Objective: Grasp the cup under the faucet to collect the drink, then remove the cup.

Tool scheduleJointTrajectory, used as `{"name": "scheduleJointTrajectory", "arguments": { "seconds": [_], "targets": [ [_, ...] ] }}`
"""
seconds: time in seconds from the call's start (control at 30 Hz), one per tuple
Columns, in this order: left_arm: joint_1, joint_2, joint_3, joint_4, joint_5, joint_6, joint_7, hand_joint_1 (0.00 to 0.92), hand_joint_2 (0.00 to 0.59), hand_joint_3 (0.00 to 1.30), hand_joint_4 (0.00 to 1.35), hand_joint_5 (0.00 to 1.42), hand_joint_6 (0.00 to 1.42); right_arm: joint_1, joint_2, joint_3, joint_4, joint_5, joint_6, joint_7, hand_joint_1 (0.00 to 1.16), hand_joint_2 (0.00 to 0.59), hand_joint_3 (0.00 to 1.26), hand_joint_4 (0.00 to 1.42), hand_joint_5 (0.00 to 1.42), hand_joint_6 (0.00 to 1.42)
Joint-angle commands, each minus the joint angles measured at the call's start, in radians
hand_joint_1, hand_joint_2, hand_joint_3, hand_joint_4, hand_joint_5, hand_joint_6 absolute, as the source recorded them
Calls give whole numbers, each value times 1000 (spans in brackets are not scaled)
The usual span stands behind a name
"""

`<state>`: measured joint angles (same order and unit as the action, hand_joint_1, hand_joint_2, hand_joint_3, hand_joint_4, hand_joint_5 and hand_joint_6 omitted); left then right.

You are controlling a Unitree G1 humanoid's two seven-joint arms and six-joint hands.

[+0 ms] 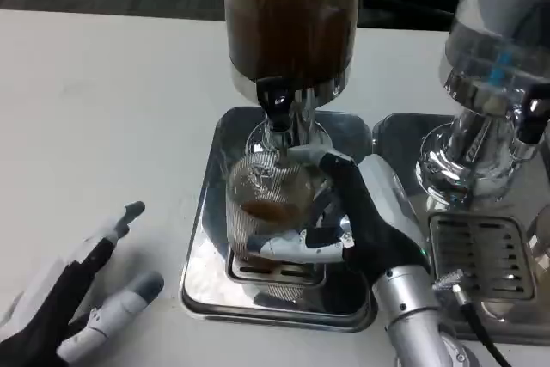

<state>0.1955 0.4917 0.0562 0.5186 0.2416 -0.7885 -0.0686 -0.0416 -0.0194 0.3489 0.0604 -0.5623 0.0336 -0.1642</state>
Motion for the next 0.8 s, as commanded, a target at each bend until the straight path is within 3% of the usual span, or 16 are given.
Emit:
{"name": "scheduleJointTrajectory", "arguments": {
  "seconds": [0.03,0.2,0.4,0.8],
  "targets": [
    [-1,-1,-4,-1,-1,0,3,0,131,55,0,67,0,-5,-15,4,-104,-24,49,34,988,98,767,824,913,1104],
    [-3,1,-7,-4,3,-2,1,0,131,55,0,67,0,7,-26,13,-184,-46,138,90,974,95,775,842,930,1124],
    [-5,4,-7,-12,3,-4,-2,0,128,55,0,68,0,16,-34,21,-229,-56,196,124,958,101,789,853,944,1130],
    [-6,14,-7,-22,10,-9,-4,0,127,55,0,65,0,79,-61,16,-310,-43,211,144,954,101,802,873,961,1163]
  ]
}}
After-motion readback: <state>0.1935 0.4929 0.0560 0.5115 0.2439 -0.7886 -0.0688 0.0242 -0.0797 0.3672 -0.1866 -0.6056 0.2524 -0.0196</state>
